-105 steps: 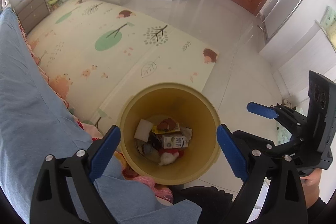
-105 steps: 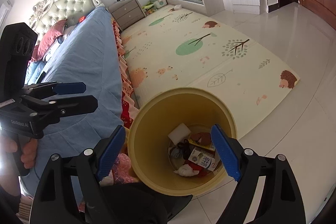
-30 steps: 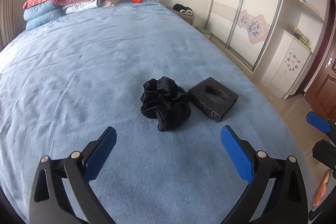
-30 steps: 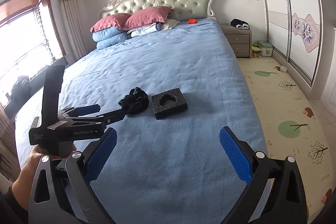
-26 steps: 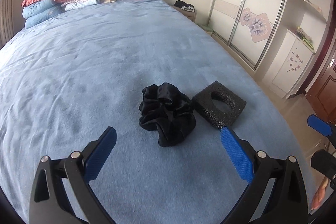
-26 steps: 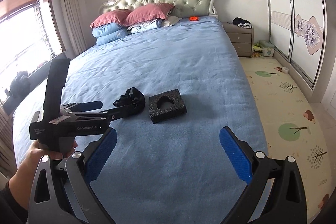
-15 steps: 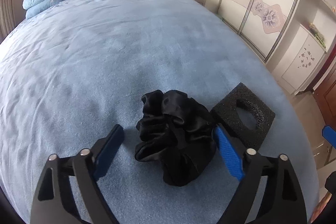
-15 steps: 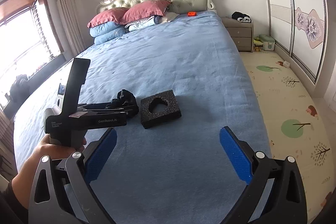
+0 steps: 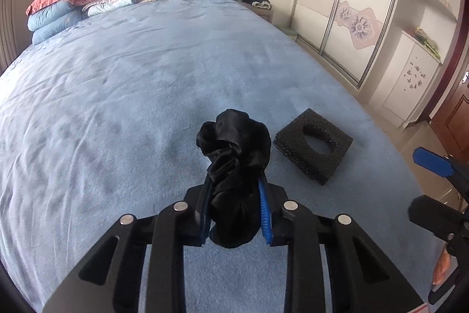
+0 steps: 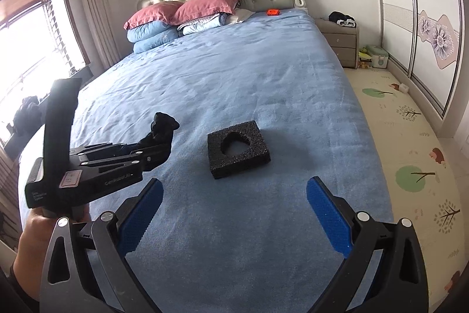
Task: Collect trash
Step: 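Grasp the black cloth with the left tool while the right tool grasps the black foam block, then carry the black cloth and foam block over the yellow bin and release both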
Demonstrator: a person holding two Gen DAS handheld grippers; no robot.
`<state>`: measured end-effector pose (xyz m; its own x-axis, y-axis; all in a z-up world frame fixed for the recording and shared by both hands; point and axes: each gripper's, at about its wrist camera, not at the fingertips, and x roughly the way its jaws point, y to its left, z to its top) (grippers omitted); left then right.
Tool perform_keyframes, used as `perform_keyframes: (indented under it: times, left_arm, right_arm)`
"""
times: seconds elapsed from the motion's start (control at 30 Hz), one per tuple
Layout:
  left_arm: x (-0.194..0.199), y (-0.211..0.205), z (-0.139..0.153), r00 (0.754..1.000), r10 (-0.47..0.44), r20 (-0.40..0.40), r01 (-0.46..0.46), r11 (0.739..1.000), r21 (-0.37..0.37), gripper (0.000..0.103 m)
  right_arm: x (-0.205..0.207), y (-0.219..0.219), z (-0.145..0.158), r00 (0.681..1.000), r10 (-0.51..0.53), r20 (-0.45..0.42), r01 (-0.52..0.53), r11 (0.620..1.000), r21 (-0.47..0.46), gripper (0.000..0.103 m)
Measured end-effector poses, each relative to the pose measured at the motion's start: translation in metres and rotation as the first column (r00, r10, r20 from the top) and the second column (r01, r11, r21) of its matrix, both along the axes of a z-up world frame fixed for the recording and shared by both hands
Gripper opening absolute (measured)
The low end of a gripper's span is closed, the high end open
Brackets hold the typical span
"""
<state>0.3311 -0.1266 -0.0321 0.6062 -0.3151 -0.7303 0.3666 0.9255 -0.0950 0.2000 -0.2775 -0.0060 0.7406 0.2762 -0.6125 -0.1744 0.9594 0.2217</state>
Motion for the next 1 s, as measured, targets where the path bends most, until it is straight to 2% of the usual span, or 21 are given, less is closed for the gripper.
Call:
perform_keyframes:
  times: [0.4, 0.5, 0.57, 0.63, 0.67, 0.87, 1.0]
  left_arm:
    - [0.013, 0.017, -0.009, 0.999, 0.017, -0.033, -0.018, 0.999, -0.042, 0.027]
    - [0.013, 0.015, -0.01, 0.999, 0.003, -0.034, -0.005, 0.999, -0.044, 0.027]
    - [0.013, 0.014, -0.01, 0.999, -0.003, -0.034, 0.002, 0.999, -0.041, 0.027]
    - [0.013, 0.013, -0.012, 0.999, -0.007, -0.034, 0.006, 0.999, -0.039, 0.027]
    - [0.013, 0.012, -0.012, 0.999, -0.008, -0.036, 0.007, 0.999, -0.038, 0.027]
    - [0.008, 0.012, -0.013, 0.999, -0.013, -0.044, 0.011, 0.999, -0.053, 0.028]
    - [0.0, 0.008, -0.012, 0.999, -0.022, -0.034, 0.021, 0.999, -0.04, 0.028]
  right_arm:
    - [0.065, 0.033, -0.02, 0.997, 0.02, -0.07, -0.032, 0.985, -0.17, 0.095]
    - [0.082, 0.035, -0.031, 0.995, -0.013, -0.104, -0.007, 0.981, -0.191, 0.095]
    - [0.088, 0.035, -0.037, 0.991, -0.017, -0.132, -0.007, 0.983, -0.184, 0.092]
    - [0.089, 0.035, -0.039, 0.99, -0.007, -0.143, -0.02, 0.983, -0.181, 0.072]
    - [0.088, 0.036, -0.04, 0.99, -0.003, -0.144, -0.024, 0.983, -0.185, 0.069]
    - [0.072, 0.047, -0.033, 0.996, 0.016, -0.093, -0.04, 0.965, -0.26, 0.065]
    - [0.054, 0.047, -0.026, 0.997, 0.038, -0.072, -0.054, 0.97, -0.239, 0.065]
